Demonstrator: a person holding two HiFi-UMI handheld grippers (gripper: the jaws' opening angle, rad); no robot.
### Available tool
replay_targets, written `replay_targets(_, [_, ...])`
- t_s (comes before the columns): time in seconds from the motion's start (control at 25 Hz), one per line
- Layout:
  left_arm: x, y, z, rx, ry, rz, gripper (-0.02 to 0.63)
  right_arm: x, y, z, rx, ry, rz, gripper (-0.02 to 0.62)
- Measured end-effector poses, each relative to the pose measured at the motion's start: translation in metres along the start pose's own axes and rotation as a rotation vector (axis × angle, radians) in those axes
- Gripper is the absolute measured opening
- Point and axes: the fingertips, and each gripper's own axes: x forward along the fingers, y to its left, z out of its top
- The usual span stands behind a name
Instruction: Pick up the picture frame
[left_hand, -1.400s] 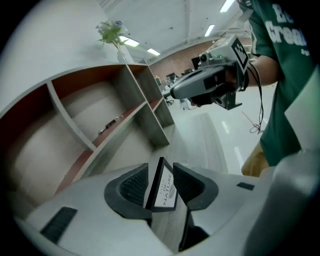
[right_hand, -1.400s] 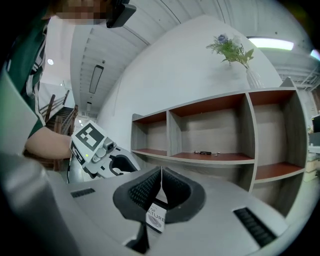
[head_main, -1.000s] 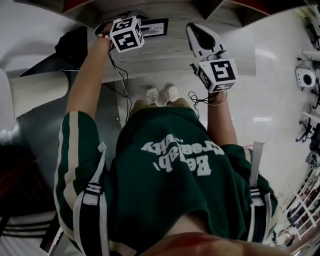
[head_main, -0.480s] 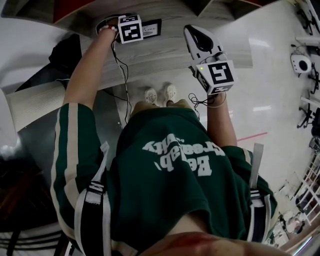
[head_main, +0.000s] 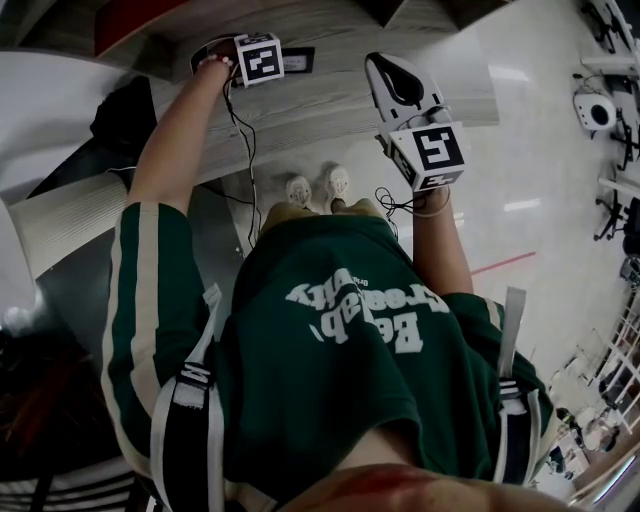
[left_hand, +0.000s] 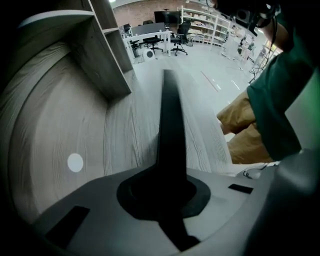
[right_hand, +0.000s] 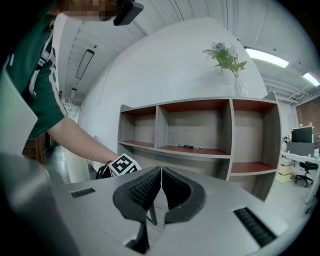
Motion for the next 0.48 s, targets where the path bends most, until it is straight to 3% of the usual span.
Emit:
replay_targets(0.24, [-0.003, 0.000, 0.000, 0.006, -0.010, -0.026, 0.027, 0.006, -0.001, 0.005, 0.002, -0.001, 0.009, 0.035])
replay_targets(0.36, [-0.019, 0.004, -0.001, -0.001, -0.008, 0.020, 0.026, 0.006, 0.002, 0.012, -0.001, -0.011, 0.018, 0.035])
replay_targets(0.48, [-0.047, 0.004, 0.006, -0.060, -0.069, 0.085, 0.026, 0.000, 0.007, 0.023, -0.001, -0.027, 0.022, 0.035])
